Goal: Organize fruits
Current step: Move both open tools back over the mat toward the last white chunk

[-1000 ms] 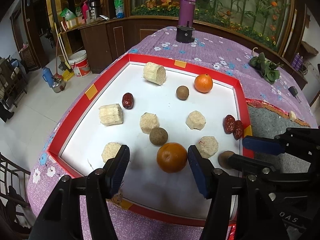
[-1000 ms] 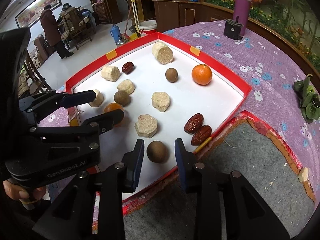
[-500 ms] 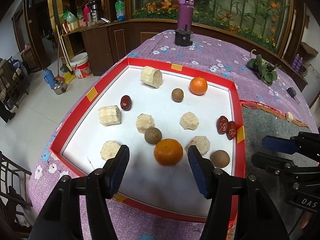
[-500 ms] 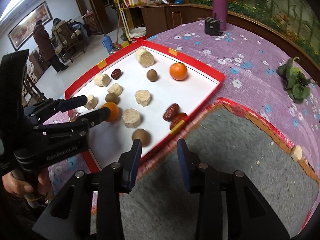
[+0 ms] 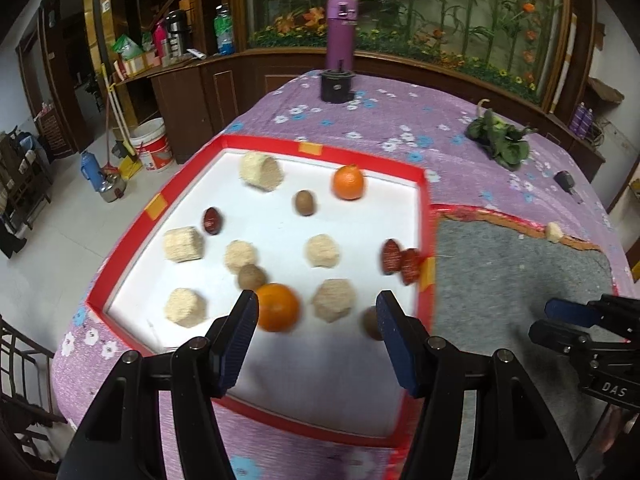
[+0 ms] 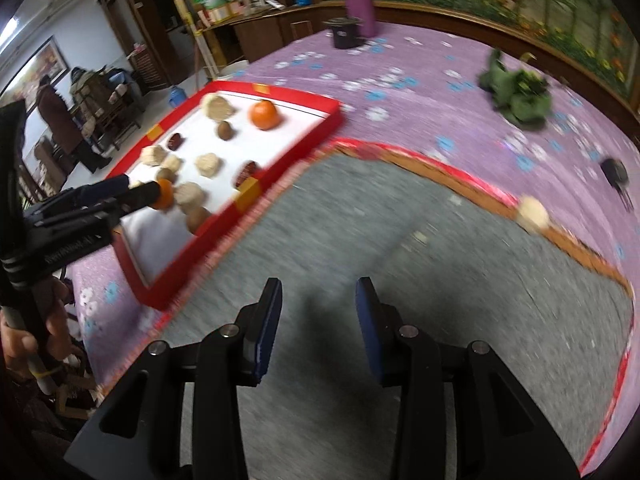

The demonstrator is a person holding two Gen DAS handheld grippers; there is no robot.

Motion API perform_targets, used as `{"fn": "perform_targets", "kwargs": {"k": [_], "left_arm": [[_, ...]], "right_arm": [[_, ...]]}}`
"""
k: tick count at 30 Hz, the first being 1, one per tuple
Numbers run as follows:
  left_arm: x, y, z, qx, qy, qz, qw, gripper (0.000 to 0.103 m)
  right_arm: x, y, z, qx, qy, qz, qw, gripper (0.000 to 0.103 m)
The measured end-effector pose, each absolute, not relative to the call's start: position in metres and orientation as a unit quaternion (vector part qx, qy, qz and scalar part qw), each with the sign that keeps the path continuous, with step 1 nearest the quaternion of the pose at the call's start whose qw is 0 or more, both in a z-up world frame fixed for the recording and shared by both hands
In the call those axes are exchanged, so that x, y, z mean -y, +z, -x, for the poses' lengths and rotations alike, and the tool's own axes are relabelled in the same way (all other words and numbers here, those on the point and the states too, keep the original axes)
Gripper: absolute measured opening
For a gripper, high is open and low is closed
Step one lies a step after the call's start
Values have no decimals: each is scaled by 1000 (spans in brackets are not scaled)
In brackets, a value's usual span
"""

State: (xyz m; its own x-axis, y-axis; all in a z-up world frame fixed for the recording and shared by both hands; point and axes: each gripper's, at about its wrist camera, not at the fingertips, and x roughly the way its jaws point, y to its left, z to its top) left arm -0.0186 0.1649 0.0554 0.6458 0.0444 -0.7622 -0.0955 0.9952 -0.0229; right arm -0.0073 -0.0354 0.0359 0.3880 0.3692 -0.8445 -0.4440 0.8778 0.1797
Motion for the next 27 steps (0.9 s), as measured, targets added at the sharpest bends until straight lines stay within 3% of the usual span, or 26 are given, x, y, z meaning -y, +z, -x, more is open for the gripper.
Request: {"fn": "perform_targets", "kwargs": {"k": [27], "left_arm": [[58,38,-76,-450,-116,0,885,61]], "right_arm": [[231,20,37,-508,130,-76,848,41]]}}
